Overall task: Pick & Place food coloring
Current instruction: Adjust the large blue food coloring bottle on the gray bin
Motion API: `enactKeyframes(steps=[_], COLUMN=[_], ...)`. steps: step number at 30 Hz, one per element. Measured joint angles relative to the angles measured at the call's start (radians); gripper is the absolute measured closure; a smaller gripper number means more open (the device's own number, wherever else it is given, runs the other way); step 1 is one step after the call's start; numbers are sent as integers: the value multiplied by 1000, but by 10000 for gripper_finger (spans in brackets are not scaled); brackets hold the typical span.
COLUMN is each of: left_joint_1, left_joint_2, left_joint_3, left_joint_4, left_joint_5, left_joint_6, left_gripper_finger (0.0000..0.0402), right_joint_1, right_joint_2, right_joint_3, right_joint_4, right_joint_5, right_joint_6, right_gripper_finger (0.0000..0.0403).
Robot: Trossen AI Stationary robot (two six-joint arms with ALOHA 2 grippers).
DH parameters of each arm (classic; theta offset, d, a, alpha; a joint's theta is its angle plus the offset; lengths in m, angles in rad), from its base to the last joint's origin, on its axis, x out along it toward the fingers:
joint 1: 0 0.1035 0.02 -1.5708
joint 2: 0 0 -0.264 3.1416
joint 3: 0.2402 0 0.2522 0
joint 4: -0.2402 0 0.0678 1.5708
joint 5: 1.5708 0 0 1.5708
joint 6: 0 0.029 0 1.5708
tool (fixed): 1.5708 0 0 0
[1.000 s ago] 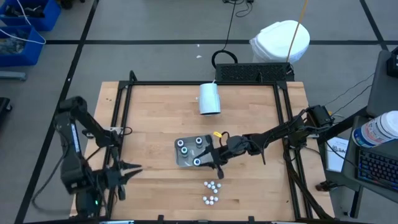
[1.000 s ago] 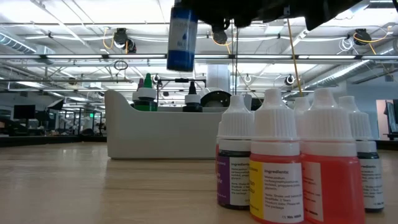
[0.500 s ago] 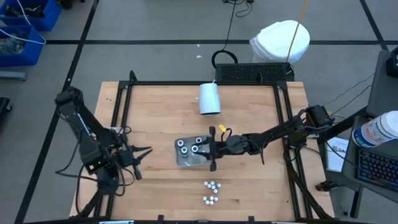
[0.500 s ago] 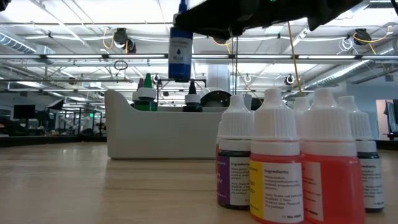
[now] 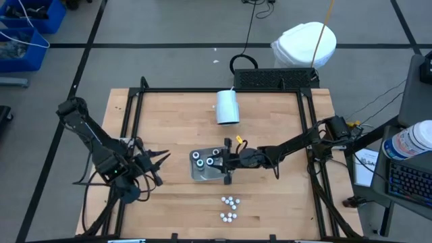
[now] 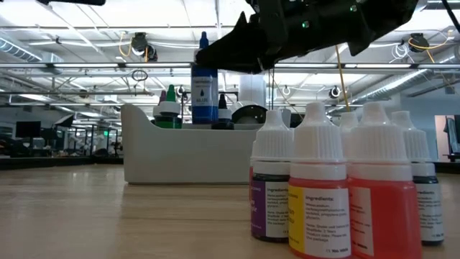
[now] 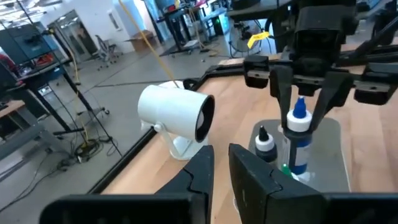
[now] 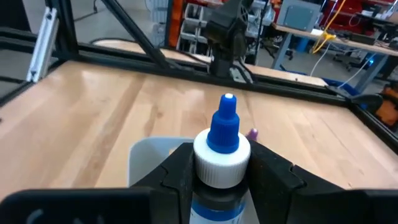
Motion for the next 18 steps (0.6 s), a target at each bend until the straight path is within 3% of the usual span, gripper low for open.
enactKeyframes(steps=[18], left_joint_1=[42], left_joint_2=[0], left_joint_3=[-70], left_joint_4=[19], left_joint_5=[-1], left_joint_6=[-18], left_gripper_finger=[344], right_joint_1=[27], right_joint_2=[125], right_joint_3=[0], right_joint_4=[175], right_joint_5=[24], right_joint_6=[42], right_gripper_finger=[291])
